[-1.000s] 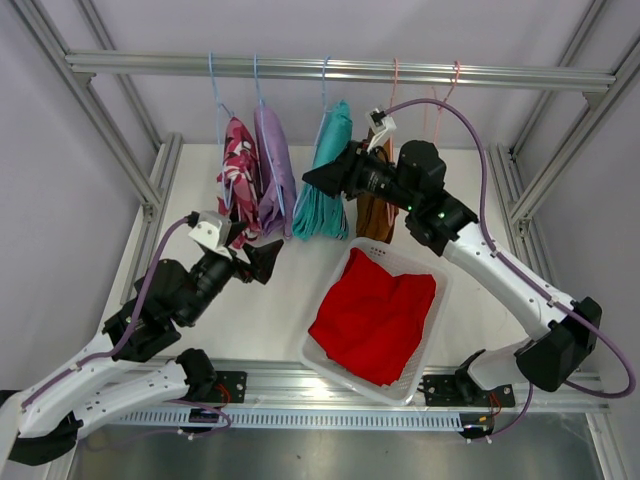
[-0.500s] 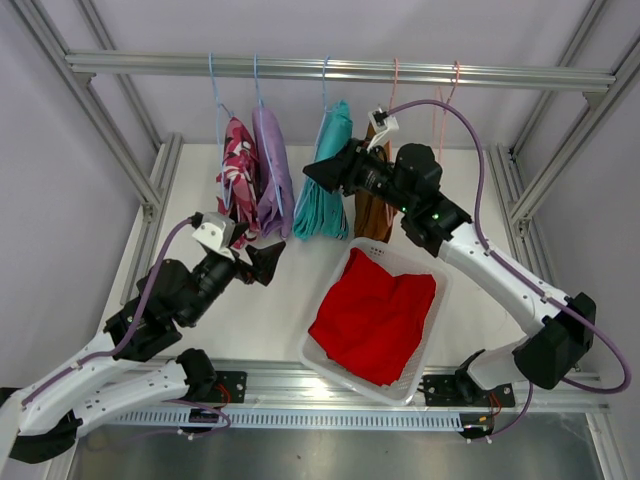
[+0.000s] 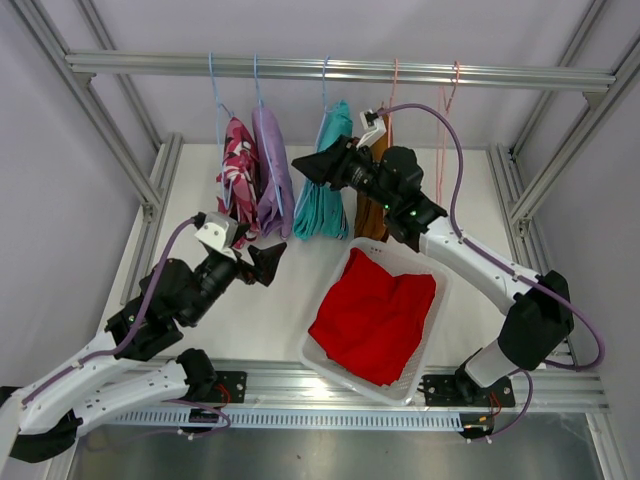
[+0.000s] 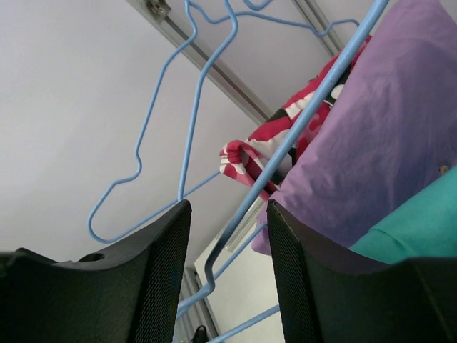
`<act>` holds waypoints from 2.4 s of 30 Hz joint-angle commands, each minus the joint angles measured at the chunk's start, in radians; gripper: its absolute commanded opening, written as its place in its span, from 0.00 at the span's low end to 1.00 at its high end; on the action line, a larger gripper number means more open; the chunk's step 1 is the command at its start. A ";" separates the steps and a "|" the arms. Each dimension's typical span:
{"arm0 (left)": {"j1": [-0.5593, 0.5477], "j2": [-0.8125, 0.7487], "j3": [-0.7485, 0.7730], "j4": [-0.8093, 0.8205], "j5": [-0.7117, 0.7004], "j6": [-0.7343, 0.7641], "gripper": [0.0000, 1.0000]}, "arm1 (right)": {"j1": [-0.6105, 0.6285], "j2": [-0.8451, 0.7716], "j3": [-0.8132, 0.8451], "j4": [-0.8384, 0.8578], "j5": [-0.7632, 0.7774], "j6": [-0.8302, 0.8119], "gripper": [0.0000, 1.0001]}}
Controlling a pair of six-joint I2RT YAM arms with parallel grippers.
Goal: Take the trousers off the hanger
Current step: Pick up the hanger from the clothesline.
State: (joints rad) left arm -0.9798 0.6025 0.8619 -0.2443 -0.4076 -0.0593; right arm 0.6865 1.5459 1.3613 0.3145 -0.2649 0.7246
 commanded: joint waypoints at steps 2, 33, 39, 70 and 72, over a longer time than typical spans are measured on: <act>-0.008 0.003 0.022 0.013 0.006 0.021 0.88 | 0.005 -0.004 -0.017 0.176 0.049 0.065 0.50; -0.011 -0.001 0.019 0.014 0.010 0.023 0.88 | 0.008 -0.009 0.116 0.131 0.009 0.055 0.00; -0.011 0.000 0.022 0.014 0.010 0.024 0.88 | 0.013 -0.023 0.203 0.055 0.015 0.010 0.00; -0.036 -0.012 -0.066 0.128 -0.025 0.131 1.00 | 0.133 -0.357 0.085 -0.140 0.265 0.009 0.00; -0.042 -0.009 -0.073 0.138 -0.027 0.138 0.99 | 0.140 -0.377 0.070 -0.147 0.298 0.021 0.00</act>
State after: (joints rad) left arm -1.0061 0.5869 0.8001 -0.1585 -0.4198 0.0448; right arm 0.8165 1.2297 1.4223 0.0284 -0.0349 0.7853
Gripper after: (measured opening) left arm 0.994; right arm 0.117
